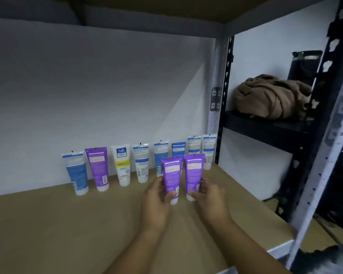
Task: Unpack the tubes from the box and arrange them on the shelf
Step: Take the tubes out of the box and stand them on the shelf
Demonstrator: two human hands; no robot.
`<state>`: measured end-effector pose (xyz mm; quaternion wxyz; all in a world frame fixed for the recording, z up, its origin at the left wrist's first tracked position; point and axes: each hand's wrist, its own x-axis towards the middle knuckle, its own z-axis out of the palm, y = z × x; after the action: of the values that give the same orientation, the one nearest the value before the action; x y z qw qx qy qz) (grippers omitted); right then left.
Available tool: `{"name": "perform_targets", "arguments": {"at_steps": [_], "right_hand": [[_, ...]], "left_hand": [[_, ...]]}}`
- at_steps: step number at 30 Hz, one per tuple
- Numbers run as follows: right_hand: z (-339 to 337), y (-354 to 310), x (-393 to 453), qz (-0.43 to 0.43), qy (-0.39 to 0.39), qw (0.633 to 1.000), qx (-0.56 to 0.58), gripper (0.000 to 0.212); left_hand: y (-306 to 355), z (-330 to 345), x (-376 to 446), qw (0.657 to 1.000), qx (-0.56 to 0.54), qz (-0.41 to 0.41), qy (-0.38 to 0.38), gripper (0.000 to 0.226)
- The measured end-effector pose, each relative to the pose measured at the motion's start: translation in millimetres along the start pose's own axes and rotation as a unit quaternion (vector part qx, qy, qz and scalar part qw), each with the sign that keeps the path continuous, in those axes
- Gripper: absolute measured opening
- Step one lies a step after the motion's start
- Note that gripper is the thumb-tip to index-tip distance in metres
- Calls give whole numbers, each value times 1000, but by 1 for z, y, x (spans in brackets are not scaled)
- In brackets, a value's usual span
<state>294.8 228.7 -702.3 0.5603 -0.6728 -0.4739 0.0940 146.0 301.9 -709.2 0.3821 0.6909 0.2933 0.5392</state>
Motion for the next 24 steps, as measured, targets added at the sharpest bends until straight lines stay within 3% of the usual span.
{"name": "perform_targets", "arguments": {"at_steps": [10,20,24], "right_hand": [[36,12,49,-21,-2,1000,18,27],[39,10,52,-31,-14,999,-16,37],[18,11,33,-22,-19,995,-90,46]], "left_hand": [[-37,7,47,999,20,16,21,38],[-36,8,47,999,39,1,16,43],[-31,5,29,997,62,-27,27,43]]}}
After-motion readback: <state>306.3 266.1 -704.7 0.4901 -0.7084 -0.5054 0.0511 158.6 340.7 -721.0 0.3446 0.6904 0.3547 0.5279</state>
